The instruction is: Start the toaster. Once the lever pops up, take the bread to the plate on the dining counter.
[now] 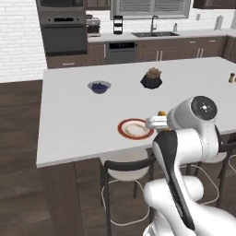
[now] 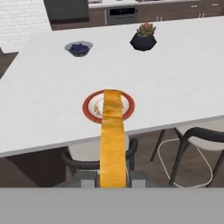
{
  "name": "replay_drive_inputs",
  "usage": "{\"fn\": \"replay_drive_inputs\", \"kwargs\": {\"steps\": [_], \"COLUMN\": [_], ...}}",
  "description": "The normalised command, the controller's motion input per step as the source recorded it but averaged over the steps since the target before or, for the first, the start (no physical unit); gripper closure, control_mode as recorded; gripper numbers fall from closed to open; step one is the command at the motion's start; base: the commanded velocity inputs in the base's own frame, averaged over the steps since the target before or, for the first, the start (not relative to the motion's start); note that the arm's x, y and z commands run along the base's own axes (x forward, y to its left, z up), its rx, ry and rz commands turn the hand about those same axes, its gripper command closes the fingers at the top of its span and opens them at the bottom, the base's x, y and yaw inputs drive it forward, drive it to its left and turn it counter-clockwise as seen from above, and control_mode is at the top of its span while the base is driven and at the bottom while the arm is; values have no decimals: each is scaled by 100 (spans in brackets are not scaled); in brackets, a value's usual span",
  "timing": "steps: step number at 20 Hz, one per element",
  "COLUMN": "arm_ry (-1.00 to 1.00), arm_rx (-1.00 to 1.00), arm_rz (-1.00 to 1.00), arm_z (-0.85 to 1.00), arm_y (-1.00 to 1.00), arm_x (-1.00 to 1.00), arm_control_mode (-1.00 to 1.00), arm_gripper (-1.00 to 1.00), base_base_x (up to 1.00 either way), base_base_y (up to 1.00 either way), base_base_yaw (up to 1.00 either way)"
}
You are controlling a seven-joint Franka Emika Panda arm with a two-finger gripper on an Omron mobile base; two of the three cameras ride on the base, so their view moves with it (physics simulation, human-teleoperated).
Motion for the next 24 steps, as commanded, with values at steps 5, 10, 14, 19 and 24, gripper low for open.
{"fn": "replay_drive_inputs", "kwargs": {"steps": [5,10,14,19,24], "arm_ry": [0,0,0,0,0], "arm_rx": [0,0,0,0,0], "arm_rz": [0,0,0,0,0], "arm_z": [0,0,0,0,0], "arm_y": [0,0,0,0,0], "arm_x": [0,0,0,0,0], "arm_control_mode": [100,100,100,100,100], "arm_gripper": [100,100,100,100,100], "base_base_x": [51,51,61,41,15], "base_base_y": [4,16,21,16,0], "base_base_yaw": [0,0,-1,-1,0]}}
